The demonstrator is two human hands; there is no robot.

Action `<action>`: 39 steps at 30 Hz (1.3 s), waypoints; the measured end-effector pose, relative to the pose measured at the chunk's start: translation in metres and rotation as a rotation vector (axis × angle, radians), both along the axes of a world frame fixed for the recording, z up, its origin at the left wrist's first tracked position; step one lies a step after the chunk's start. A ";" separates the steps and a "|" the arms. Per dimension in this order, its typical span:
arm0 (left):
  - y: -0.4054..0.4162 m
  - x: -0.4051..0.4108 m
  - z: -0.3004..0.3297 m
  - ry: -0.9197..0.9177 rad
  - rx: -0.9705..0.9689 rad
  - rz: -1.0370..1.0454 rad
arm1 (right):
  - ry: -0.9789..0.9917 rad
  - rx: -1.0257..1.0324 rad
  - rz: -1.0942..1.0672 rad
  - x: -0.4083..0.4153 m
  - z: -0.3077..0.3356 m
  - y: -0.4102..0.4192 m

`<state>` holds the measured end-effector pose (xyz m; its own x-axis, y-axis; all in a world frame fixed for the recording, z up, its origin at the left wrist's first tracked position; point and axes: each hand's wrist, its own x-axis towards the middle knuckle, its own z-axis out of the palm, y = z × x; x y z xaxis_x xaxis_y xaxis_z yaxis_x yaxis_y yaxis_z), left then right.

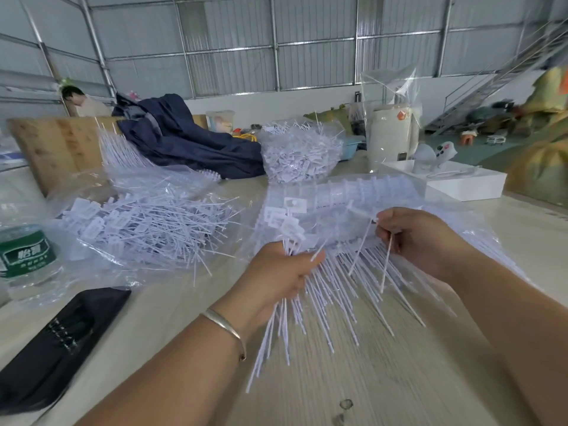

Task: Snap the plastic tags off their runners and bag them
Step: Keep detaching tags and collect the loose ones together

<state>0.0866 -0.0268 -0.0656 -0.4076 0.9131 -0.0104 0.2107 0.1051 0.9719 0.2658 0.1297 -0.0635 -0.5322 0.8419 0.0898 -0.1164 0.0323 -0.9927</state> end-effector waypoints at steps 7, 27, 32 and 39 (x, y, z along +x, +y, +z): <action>-0.006 -0.010 0.003 -0.169 -0.018 0.043 | 0.004 0.018 0.252 -0.004 0.010 -0.016; -0.004 -0.023 0.003 -0.367 0.051 -0.141 | -0.179 0.242 0.248 -0.019 0.012 -0.037; -0.006 -0.020 0.005 -0.540 0.106 -0.176 | -0.213 0.313 0.223 -0.020 0.013 -0.043; -0.005 0.004 -0.001 -0.780 0.113 -0.450 | 0.032 0.074 0.547 -0.030 0.009 -0.050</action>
<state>0.0909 -0.0318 -0.0661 0.0733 0.9967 -0.0346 -0.5135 0.0675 0.8554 0.2353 0.0800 -0.0544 -0.8861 0.4345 0.1613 -0.1658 0.0278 -0.9858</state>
